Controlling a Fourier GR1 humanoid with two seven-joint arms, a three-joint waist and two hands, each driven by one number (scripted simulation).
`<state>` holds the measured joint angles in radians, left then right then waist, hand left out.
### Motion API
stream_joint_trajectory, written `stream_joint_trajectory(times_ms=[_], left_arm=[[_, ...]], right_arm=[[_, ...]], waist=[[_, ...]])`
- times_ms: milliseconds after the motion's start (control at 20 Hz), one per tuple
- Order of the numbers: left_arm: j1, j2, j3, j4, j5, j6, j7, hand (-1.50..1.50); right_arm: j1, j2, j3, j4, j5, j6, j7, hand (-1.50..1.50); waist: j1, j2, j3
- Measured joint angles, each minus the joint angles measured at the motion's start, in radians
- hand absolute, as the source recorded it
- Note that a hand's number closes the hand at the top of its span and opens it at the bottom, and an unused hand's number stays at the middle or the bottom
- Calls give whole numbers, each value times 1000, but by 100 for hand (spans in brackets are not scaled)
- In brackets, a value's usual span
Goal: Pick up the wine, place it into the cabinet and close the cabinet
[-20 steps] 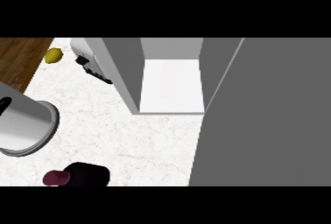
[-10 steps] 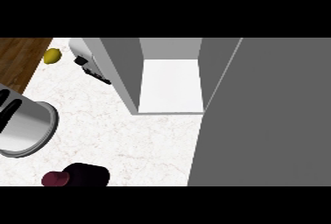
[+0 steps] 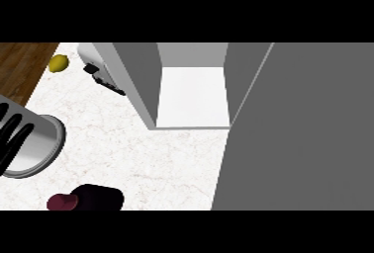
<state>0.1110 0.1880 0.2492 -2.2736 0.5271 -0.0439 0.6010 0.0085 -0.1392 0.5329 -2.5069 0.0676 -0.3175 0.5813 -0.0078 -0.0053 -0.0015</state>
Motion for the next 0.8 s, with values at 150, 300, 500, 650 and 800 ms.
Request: stream_joint_trajectory(times_ms=[150, 300, 500, 650, 800], left_arm=[[35, -25, -14, 29, -34, -32, -46, -150], [74, -40, -8, 71, -48, -79, -104, -150], [122, -65, -4, 140, -85, -138, -198, -150], [156, -74, 14, 198, -97, -184, -264, -150], [196, -92, 11, 232, -129, -217, -323, -150]], right_arm=[[-20, -9, 2, 2, 5, -18, 12, -150], [-30, -25, 9, -1, 9, -35, 20, -150], [-36, -45, 8, -1, 11, -47, 16, -150], [-62, -53, 9, -2, 14, -64, 38, -150], [-71, -69, 33, -5, 20, -84, 52, -150]], waist=[[0, 0, 0], [-1, 0, 0], [-1, 0, 0], [0, 0, -1], [-3, -2, -1]])
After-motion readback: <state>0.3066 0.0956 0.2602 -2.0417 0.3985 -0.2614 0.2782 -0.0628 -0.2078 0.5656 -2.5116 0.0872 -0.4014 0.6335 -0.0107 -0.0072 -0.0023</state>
